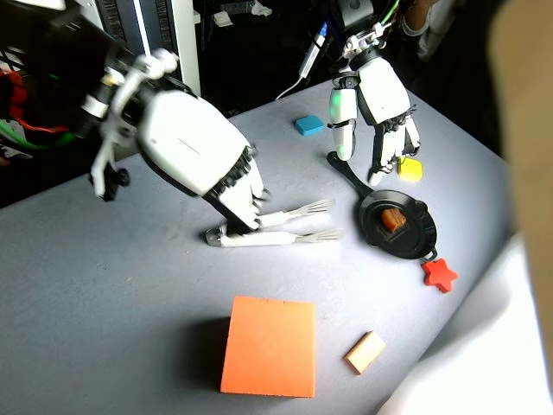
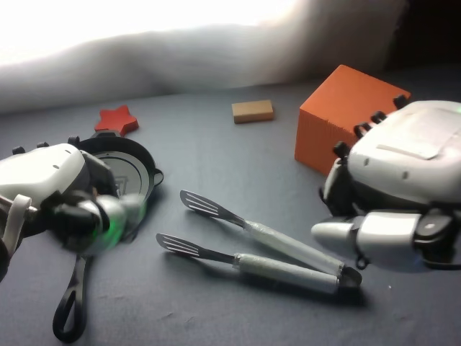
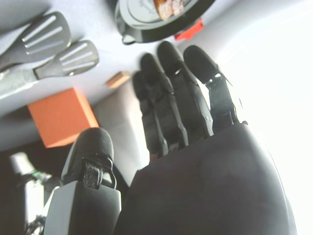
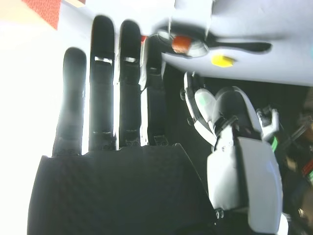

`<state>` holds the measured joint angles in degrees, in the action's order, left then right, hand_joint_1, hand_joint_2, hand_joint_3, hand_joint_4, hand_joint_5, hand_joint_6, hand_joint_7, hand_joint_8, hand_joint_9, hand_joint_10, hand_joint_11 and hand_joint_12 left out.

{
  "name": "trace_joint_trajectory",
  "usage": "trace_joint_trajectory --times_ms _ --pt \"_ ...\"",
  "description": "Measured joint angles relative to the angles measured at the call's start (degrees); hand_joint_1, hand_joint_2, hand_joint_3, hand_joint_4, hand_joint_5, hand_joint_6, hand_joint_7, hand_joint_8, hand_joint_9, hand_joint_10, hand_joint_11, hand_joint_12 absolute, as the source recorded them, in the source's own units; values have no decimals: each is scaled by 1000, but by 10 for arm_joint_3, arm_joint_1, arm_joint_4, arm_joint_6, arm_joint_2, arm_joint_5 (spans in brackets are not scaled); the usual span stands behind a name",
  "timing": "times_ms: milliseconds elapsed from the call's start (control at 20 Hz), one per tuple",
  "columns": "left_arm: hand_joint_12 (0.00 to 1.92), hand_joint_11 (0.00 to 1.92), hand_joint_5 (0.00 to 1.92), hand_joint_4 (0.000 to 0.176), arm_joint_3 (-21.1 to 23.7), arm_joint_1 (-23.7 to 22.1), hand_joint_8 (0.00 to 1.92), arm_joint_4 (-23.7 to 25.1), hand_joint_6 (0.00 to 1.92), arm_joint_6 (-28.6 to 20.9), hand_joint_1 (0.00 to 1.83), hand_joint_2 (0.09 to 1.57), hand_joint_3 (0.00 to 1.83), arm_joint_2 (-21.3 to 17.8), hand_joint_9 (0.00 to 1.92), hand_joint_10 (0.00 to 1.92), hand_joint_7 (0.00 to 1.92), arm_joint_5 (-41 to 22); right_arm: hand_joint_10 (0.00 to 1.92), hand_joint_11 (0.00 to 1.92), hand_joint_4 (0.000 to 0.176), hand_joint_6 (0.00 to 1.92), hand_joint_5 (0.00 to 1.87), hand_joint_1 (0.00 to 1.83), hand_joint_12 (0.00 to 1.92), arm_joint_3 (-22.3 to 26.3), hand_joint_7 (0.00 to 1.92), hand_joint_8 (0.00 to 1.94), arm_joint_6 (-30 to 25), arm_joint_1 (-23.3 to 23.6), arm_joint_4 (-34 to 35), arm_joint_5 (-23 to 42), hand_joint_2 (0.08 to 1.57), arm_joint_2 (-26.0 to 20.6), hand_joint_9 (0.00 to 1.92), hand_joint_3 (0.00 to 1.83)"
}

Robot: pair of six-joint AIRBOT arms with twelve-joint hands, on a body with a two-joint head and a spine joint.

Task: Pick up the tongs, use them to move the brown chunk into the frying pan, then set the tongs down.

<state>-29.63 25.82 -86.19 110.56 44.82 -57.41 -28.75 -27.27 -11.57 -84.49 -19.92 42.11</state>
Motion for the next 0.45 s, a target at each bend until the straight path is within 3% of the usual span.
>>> trace_joint_trajectory --times_ms 50,100,150,350,450 --pt "1921 810 951 0 0 0 1775 -3 1733 0 347 1461 34 0 974 1919 1050 0 1905 1132 0 1496 1116 201 1921 5 1262 1546 -7 0 2 11 1509 -16 1181 28" --pt "1921 954 984 0 0 -1 1833 -3 1801 -1 391 1479 28 -1 1075 1921 1092 -1 1918 1289 0 1742 1140 476 1921 9 1299 1733 -8 0 14 21 1485 -33 1284 63" --pt "1921 987 994 0 0 -4 1848 -4 1821 0 425 1483 21 -1 1098 1921 1109 -3 1920 1329 0 1853 1142 568 1921 10 1300 1817 -9 0 23 23 1473 -43 1312 68" --pt "1921 1011 978 0 0 -5 1902 0 1828 -1 451 1493 13 -1 1094 1921 1077 -4 1921 1304 0 1887 1105 614 1921 16 1257 1848 24 3 24 7 1456 -76 1285 70" --pt "1921 986 969 0 0 -5 1920 0 1873 -1 513 1473 1 -1 1058 1921 1058 -5 1921 1275 0 1861 1105 532 1921 16 1256 1827 34 3 26 11 1482 -78 1264 84"
